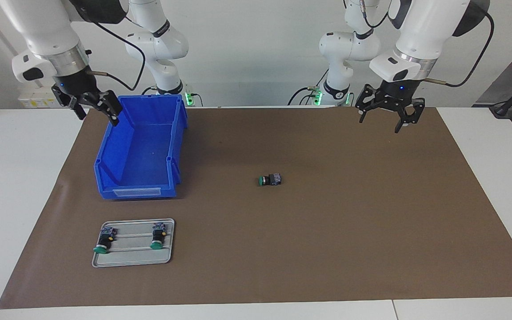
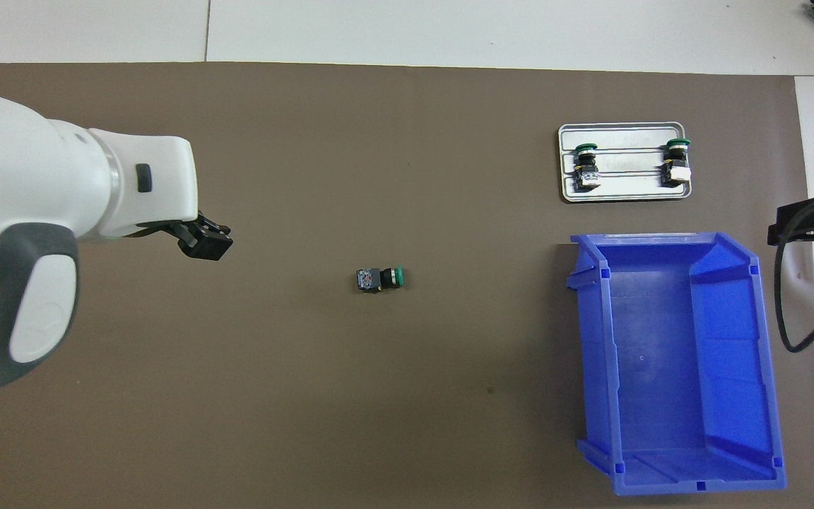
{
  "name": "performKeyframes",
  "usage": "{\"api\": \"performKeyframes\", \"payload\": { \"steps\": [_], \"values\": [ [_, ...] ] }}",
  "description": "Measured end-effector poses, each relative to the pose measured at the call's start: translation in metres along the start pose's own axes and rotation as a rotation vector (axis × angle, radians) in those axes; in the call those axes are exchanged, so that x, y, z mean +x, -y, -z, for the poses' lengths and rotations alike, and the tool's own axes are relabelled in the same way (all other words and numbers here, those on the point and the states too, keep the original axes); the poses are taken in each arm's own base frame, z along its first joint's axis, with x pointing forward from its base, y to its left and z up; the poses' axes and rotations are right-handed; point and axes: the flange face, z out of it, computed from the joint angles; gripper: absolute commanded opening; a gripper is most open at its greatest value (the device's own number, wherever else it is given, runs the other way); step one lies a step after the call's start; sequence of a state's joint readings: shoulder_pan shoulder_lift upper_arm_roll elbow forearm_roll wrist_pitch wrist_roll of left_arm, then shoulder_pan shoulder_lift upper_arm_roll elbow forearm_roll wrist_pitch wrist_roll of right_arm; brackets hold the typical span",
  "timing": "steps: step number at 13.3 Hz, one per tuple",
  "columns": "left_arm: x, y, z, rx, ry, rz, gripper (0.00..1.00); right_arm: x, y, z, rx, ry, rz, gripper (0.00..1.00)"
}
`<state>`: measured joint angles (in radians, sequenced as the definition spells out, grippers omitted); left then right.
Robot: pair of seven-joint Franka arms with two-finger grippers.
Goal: Place and press button with both arms
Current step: 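Withdraw the right gripper while the left gripper reaches toward the part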
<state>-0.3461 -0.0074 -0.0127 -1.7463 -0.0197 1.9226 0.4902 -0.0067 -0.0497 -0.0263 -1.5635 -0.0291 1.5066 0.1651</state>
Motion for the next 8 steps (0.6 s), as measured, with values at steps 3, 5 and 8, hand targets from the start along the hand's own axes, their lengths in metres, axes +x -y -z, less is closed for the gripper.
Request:
{"api": "performKeyframes", "payload": {
  "steps": [3,5,8],
  "values": [
    [0.031,-0.044,-0.060,-0.011,-0.019,-0.186,0.97,0.000,0.001,-0.004,-0.002,0.012,0.002,1.00],
    [0.053,-0.065,-0.099,0.001,-0.064,-0.249,0.95,0.000,0.002,-0.004,-0.002,0.010,0.007,1.00],
    [0.070,-0.100,-0.150,-0.011,-0.069,-0.319,0.95,0.000,0.002,-0.002,-0.001,0.004,0.023,1.00]
  ]
}}
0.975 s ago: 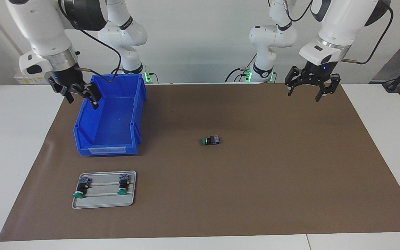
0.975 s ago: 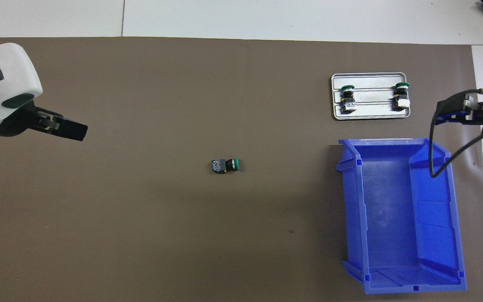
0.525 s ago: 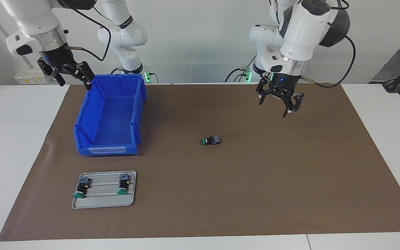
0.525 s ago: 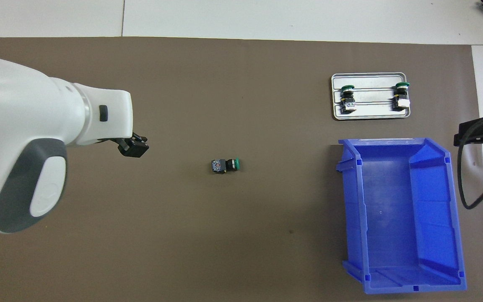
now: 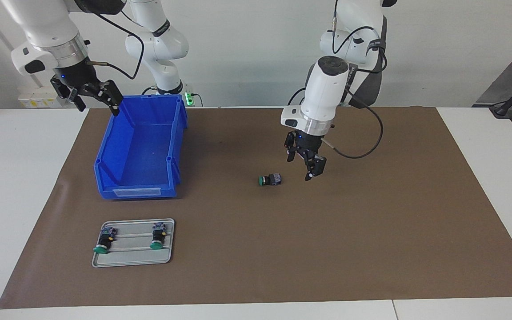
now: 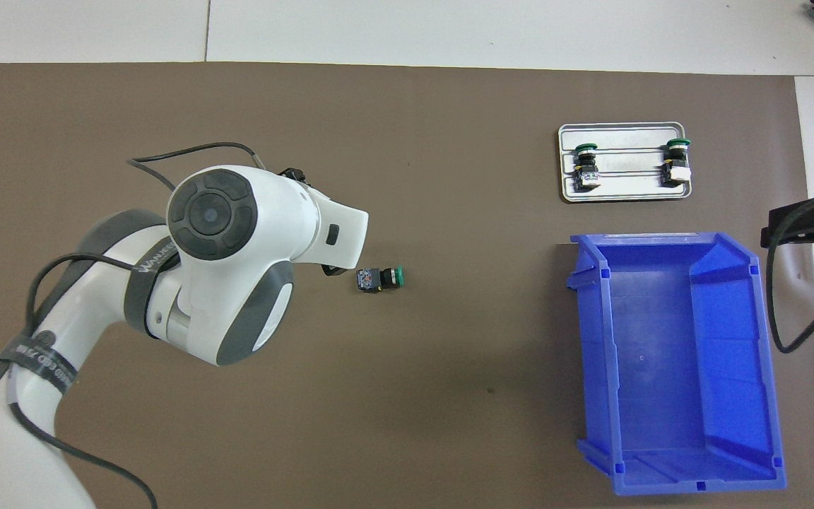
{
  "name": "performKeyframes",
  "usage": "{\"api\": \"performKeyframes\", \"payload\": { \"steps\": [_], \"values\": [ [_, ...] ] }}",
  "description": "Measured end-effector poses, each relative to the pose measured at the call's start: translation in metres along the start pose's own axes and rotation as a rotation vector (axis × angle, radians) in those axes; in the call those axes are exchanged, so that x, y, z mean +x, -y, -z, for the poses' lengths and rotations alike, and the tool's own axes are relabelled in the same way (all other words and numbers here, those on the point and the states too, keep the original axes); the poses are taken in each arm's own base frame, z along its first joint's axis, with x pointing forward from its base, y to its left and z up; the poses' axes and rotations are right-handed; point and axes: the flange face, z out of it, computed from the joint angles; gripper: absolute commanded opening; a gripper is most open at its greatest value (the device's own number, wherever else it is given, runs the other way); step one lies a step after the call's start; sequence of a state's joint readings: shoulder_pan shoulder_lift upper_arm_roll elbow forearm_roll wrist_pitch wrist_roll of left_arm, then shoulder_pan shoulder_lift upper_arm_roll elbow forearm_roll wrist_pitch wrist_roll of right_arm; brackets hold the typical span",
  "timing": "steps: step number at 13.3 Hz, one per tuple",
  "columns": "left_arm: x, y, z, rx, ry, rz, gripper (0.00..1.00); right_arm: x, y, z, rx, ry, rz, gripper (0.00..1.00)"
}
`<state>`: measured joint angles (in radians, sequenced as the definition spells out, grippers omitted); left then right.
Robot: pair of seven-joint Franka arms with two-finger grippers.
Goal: Place and press button with both arms
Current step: 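Withdraw the right gripper while the left gripper reaches toward the part, then grasp the green-capped part with the left gripper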
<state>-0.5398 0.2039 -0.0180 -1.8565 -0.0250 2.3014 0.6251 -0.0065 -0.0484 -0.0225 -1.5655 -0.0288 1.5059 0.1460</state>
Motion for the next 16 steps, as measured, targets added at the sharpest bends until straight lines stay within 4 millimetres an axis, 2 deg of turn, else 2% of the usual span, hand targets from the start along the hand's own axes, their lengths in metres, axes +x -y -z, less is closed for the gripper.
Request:
{"api": "performKeyframes", "payload": {
  "steps": [3,5,8,11,12,13,14,16],
  "values": [
    [0.027,-0.046,-0.067,-0.029,0.007,-0.080,0.95,0.000,0.000,0.002,0.000,-0.002,0.024,1.00],
    [0.028,-0.059,-0.101,-0.052,0.033,-0.097,0.94,-0.001,0.001,0.001,0.000,0.002,0.027,1.00],
    [0.020,-0.071,-0.122,-0.079,0.066,-0.151,0.91,-0.002,0.003,-0.002,-0.003,0.018,0.036,1.00],
    [0.014,-0.075,-0.129,-0.094,0.072,-0.161,0.87,-0.004,0.006,-0.004,-0.004,0.029,0.046,1.00],
    [0.015,-0.076,-0.130,-0.096,0.061,-0.155,0.75,-0.004,0.008,-0.004,-0.005,0.029,0.050,1.00],
    [0.018,-0.078,-0.129,-0.094,0.041,-0.151,0.56,-0.005,0.010,-0.004,-0.005,0.030,0.054,1.00],
    [0.021,-0.081,-0.129,-0.091,0.029,-0.152,0.46,-0.005,0.012,-0.004,-0.005,0.031,0.056,1.00],
    [0.023,-0.086,-0.129,-0.093,0.026,-0.158,0.37,-0.005,0.012,-0.004,-0.005,0.031,0.057,1.00]
  ]
}}
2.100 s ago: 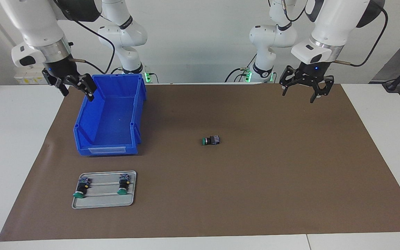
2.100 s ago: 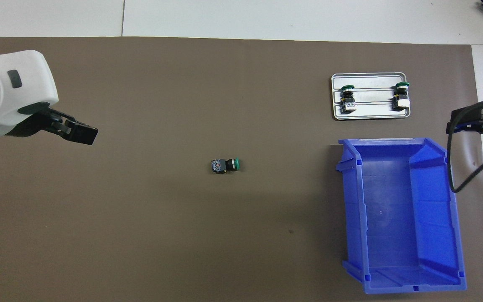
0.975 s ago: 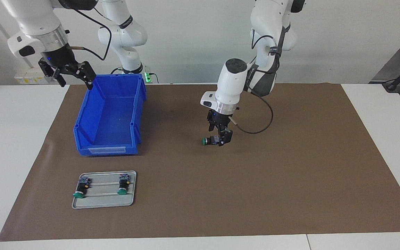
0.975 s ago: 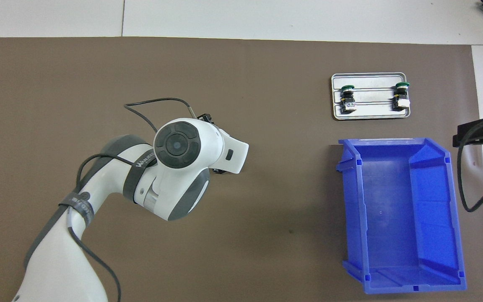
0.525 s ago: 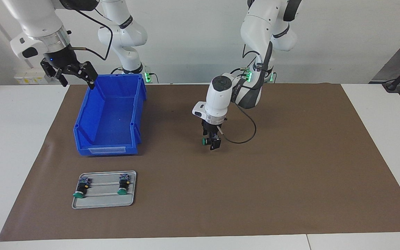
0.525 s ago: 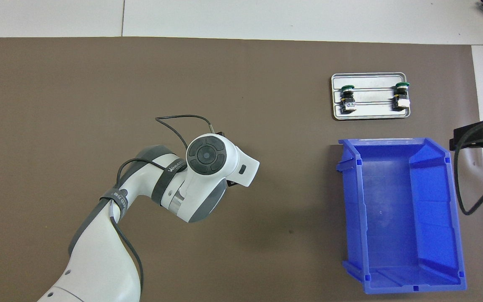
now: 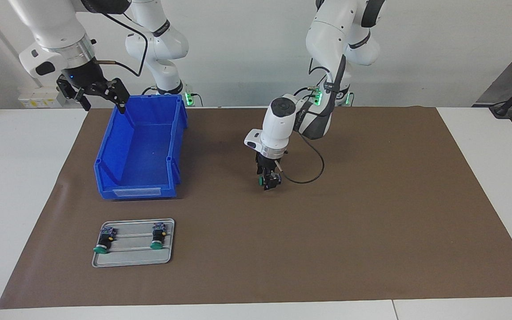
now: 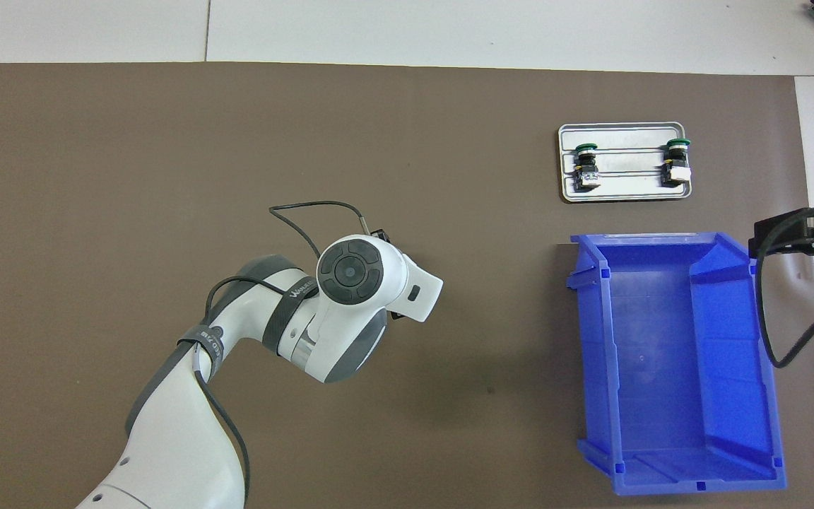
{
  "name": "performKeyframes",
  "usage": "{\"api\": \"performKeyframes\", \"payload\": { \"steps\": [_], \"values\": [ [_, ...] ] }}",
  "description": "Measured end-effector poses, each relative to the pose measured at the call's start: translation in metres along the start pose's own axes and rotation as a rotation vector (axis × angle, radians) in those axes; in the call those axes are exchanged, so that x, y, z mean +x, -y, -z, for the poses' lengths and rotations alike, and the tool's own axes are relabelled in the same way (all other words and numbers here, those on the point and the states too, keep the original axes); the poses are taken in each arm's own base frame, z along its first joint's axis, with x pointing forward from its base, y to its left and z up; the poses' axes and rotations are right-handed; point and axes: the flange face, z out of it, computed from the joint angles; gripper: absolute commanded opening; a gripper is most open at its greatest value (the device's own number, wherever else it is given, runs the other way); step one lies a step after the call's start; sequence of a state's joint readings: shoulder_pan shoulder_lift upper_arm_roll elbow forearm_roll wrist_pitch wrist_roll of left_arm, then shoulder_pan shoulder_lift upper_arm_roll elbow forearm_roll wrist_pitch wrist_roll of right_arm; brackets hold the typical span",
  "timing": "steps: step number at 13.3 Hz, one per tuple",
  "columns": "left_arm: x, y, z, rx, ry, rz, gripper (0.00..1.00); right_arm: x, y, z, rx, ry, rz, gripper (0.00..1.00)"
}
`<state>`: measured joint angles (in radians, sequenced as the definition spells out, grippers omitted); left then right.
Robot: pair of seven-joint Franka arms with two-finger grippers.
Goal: Place and press button with both arms
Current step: 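Grasp the green-capped part with the left gripper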
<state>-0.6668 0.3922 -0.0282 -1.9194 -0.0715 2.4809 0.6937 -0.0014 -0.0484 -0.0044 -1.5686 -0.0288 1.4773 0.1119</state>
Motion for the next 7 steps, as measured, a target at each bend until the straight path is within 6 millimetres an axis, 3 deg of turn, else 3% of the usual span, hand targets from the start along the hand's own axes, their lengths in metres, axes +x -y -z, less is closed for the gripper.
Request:
{"api": "performKeyframes", "payload": {
  "steps": [1,2,7],
  "values": [
    [-0.001,-0.001,-0.001,-0.002,0.002,0.000,0.30,0.000,0.000,0.000,0.000,-0.001,0.000,1.00],
    [-0.001,-0.001,-0.001,-0.002,0.002,0.000,0.00,0.000,0.000,0.000,0.000,-0.002,0.000,1.00],
    [-0.007,0.012,0.005,0.011,-0.002,0.019,0.00,0.002,0.000,0.002,0.002,-0.021,0.000,1.00]
  ]
}}
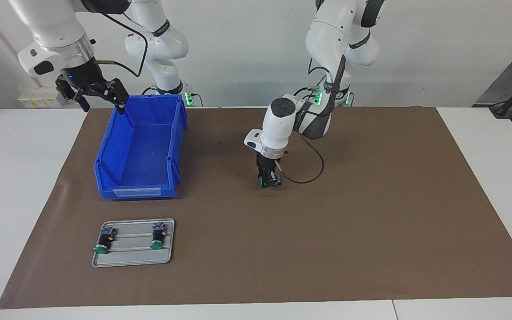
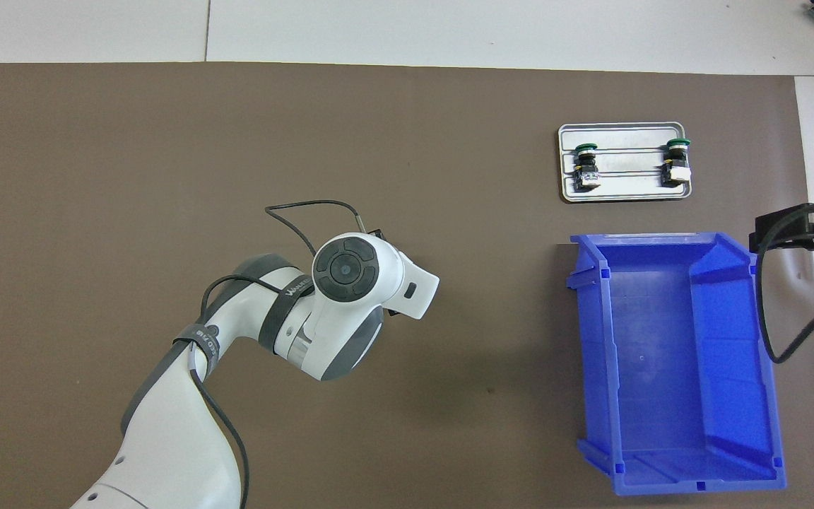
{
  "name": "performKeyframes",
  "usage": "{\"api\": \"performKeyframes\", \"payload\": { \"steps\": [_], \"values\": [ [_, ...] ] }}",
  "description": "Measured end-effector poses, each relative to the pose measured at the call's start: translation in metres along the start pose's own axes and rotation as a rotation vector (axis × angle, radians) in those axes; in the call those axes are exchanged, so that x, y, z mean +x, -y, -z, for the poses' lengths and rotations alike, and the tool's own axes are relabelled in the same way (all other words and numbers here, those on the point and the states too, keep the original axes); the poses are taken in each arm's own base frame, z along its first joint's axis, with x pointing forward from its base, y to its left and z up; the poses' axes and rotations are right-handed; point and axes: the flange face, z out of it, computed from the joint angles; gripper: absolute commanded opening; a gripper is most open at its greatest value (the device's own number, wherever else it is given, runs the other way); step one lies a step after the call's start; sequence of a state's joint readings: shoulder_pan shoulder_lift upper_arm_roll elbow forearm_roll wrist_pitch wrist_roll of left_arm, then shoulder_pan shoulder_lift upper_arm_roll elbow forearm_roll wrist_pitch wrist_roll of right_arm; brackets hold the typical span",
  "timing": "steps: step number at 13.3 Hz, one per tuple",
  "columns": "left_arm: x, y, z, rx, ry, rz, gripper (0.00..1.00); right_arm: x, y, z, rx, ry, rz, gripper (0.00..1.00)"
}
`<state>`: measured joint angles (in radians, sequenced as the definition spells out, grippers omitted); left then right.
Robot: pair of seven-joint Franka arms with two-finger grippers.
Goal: Place and press button with both arms
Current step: 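Grasp the green-capped part with the left gripper, then turn the part cap-up, set it down, and open the left gripper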
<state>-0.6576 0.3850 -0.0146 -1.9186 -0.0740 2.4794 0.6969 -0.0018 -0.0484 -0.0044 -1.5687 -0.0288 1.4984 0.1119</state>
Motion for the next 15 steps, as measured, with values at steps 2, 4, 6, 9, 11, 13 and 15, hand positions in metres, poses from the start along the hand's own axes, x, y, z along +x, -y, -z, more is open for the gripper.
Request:
{"api": "performKeyframes", "payload": {
  "steps": [2,4,6,9,11,13,15],
  "values": [
    [-0.015,0.025,0.026,0.025,-0.016,0.017,0.00,0.000,0.000,0.000,0.000,0.000,0.000,1.00],
    [-0.039,0.051,0.054,0.037,-0.035,0.054,0.00,0.000,0.000,0.000,0.000,0.000,0.000,1.00],
    [-0.070,0.074,0.065,-0.033,-0.121,0.125,0.00,0.000,0.000,0.000,0.000,0.000,0.000,1.00],
    [-0.123,0.097,0.057,-0.134,-0.312,0.161,0.00,0.000,0.000,0.000,0.000,0.000,0.000,1.00],
    [-0.164,0.109,0.049,-0.148,-0.404,0.190,0.00,0.000,0.000,0.000,0.000,0.000,0.000,1.00],
    [-0.191,0.116,0.049,-0.132,-0.534,0.218,0.00,0.000,0.000,0.000,0.000,0.000,0.000,1.00],
    [-0.205,0.115,0.048,-0.101,-0.680,0.262,0.00,0.000,0.000,0.000,0.000,0.000,-0.001,1.00]
  ]
}}
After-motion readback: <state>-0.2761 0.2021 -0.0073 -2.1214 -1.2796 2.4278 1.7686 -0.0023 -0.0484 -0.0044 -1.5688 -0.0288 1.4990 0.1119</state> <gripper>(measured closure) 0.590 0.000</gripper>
